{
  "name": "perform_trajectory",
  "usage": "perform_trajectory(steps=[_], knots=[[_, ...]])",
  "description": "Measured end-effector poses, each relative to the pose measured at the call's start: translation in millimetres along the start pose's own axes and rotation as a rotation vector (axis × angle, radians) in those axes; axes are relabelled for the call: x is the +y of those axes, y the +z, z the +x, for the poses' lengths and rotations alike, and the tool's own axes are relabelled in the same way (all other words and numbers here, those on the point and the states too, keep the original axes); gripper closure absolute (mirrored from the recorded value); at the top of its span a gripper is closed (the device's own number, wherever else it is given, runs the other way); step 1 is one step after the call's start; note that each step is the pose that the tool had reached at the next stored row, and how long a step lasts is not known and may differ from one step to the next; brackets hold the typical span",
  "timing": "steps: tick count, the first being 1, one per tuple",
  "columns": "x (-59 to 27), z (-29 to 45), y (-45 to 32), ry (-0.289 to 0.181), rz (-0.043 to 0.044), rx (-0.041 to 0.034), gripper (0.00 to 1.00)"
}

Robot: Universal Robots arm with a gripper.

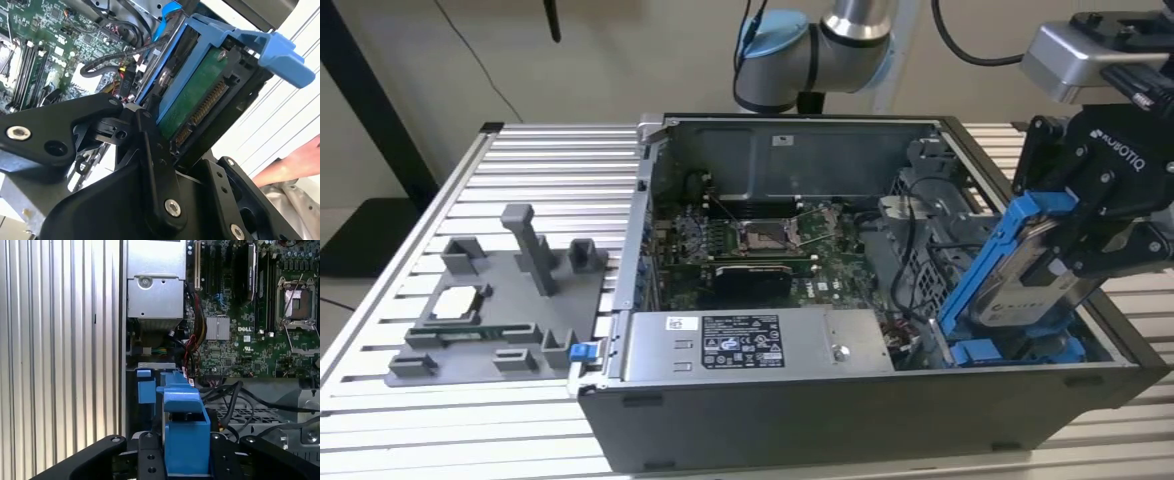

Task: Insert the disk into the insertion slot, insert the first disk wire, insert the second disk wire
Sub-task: 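Insert the disk into the insertion slot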

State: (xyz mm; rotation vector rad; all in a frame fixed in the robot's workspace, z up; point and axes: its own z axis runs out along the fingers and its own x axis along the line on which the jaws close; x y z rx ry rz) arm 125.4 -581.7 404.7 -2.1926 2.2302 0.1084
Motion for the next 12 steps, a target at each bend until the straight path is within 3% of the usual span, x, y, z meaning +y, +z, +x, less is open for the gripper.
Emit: perform_trajectory(steps=[4, 10, 12], knots=[[-0.3, 0.0, -0.2, 0.0, -0.0087, -0.0004, 1.0], [-6.6, -0.1, -1.1, 0.003, -0.0577, 0.0004, 1.0], [-8.8, -0.2, -0.6, 0.004, -0.0588, 0.0006, 1.0]])
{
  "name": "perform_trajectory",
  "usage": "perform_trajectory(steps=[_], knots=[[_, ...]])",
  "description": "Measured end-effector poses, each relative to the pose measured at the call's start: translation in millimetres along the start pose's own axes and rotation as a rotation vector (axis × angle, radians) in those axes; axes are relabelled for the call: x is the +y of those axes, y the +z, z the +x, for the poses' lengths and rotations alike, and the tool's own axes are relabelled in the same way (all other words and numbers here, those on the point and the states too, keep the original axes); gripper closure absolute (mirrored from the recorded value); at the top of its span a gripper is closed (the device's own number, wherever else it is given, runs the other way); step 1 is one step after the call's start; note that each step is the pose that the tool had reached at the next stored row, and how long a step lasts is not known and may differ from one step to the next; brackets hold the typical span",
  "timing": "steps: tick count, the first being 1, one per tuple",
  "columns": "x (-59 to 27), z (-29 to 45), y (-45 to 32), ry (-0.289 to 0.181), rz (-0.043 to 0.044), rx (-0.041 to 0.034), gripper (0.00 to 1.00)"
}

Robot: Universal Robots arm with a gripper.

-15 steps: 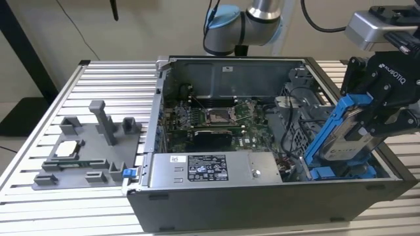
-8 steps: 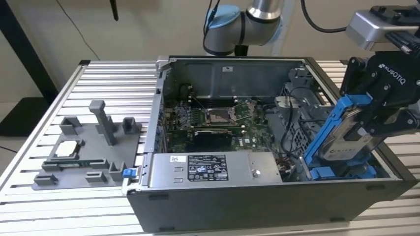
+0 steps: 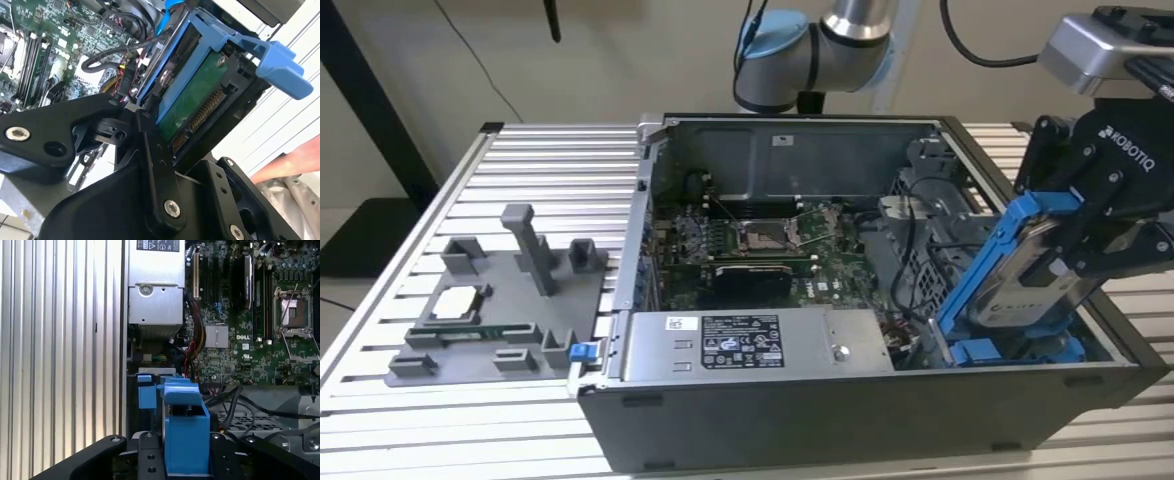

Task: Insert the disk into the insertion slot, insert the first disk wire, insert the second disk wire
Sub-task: 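Insert the disk into the insertion slot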

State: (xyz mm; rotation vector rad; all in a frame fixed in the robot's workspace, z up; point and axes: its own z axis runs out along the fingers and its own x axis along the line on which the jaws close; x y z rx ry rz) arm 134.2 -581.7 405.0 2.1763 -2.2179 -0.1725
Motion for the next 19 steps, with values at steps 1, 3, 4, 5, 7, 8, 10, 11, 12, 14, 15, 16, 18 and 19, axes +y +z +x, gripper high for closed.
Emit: perform_trajectory(steps=[1, 3, 4, 5, 7, 8, 10, 11, 12, 14, 15, 16, 18, 19], knots=[[-0.7, 0.1, 1.5, 0.0, -0.0001, -0.0001, 1.0], [-2.3, 0.3, 4.9, 0.0, 0.0001, -0.0008, 1.0], [-2.8, 0.4, 6.6, 0.0, 0.0, -0.001, 1.0], [-3.1, 0.5, 8.4, 0.0, 0.0001, -0.0011, 1.0], [-3.5, 0.7, 12.0, 0.0, 0.0001, -0.0012, 1.0], [-3.8, 0.7, 13.4, 0.0, 0.0, -0.0013, 1.0], [-4.0, 0.7, 13.9, 0.0, 0.0005, -0.0013, 1.0], [-3.9, 0.8, 13.6, 0.0, 0.0002, -0.0013, 0.0], [-3.8, 0.7, 12.8, 0.0, 0.0001, -0.0017, 0.0], [-3.4, 0.5, 9.8, 0.0, 0.0, -0.0027, 0.0], [-3.3, 0.4, 7.9, 0.0, 0.0, -0.0031, 0.0], [-3.1, 0.2, 6.4, -0.001, 0.0004, -0.0048, 0.0], [-2.9, -0.4, 5.1, -0.002, 0.0035, -0.0128, 0.0], [-2.8, -0.9, 4.7, -0.002, 0.0061, -0.0174, 0.0]])
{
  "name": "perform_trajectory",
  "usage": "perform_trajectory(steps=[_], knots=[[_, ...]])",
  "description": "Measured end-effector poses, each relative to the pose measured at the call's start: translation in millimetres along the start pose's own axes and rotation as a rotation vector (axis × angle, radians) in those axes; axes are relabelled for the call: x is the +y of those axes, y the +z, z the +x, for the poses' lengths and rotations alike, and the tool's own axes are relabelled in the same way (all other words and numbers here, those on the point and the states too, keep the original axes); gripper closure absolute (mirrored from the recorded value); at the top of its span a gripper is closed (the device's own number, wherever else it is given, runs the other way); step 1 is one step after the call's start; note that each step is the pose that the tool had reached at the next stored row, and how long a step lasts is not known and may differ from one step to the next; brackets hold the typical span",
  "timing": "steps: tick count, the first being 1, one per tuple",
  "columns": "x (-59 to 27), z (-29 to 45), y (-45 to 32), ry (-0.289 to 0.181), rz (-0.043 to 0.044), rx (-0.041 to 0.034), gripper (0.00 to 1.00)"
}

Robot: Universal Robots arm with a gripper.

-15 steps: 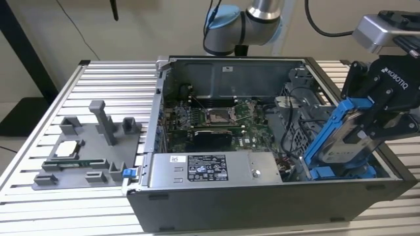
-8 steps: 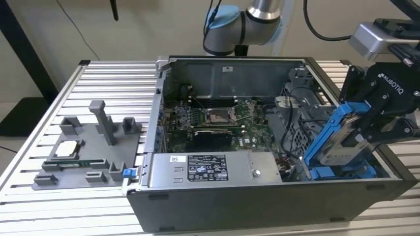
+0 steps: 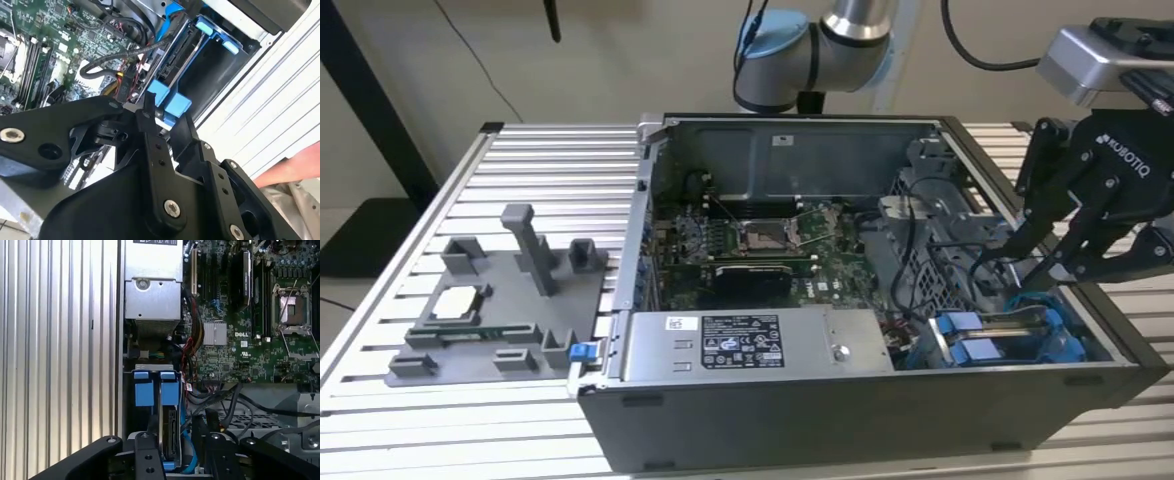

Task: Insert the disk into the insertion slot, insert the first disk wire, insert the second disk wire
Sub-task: 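Insert the disk into the insertion slot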

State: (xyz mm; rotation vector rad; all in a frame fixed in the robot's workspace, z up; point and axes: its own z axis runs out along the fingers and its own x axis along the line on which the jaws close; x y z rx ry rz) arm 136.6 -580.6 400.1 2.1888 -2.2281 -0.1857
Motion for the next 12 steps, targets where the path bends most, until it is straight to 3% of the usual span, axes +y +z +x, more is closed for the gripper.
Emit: perform_trajectory(steps=[7, 12], knots=[[3.5, -4.1, 0.4, -0.007, 0.0304, -0.0514, 0.0], [10.3, -7.3, 1.3, -0.011, 0.0473, -0.0552, 0.0]])
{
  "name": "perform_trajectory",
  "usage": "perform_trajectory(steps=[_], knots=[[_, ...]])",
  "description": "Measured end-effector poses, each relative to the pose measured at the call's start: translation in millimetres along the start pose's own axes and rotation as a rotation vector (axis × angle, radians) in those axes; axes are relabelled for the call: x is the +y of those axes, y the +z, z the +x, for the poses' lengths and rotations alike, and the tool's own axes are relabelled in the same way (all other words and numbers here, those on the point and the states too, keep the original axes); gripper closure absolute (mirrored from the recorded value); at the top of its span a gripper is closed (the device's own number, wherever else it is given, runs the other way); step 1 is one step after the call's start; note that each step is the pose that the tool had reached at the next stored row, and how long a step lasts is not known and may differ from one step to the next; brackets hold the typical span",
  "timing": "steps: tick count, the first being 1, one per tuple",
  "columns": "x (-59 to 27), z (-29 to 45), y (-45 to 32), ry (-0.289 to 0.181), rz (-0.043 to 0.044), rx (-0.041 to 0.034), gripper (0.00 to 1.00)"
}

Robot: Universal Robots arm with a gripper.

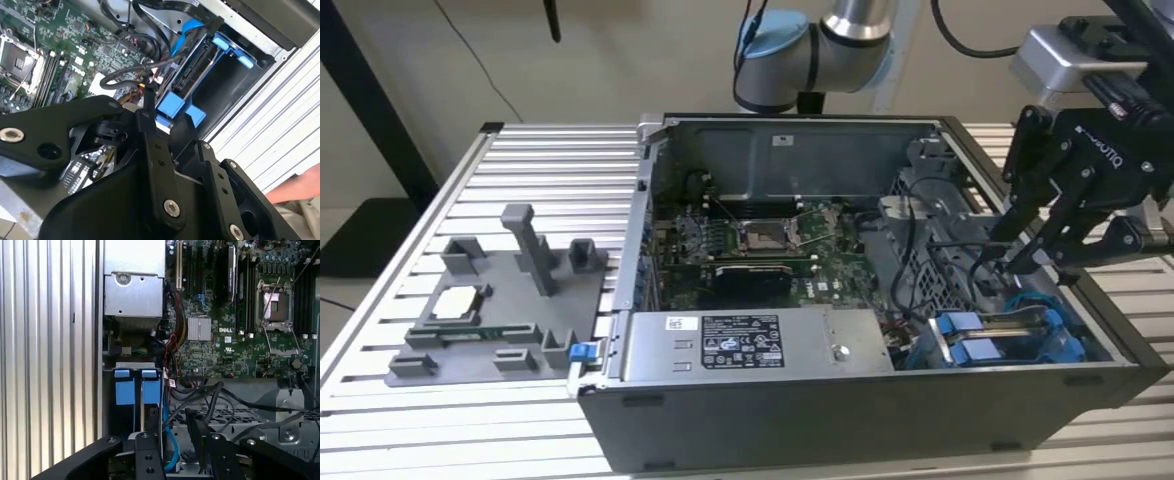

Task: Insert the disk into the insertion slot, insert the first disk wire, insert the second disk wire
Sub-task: 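Insert the disk into the insertion slot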

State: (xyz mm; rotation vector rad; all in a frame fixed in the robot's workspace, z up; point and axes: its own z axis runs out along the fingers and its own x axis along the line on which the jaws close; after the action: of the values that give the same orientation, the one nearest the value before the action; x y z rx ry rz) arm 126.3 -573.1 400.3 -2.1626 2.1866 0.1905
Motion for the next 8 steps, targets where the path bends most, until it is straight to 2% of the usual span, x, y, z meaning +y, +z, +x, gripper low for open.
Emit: perform_trajectory(steps=[5, 8], knots=[[1.3, -3.6, 1.6, -0.023, 0.0072, -0.0005, 0.0], [1.9, -4.7, 3.2, -0.038, 0.0185, -0.0006, 0.0]])
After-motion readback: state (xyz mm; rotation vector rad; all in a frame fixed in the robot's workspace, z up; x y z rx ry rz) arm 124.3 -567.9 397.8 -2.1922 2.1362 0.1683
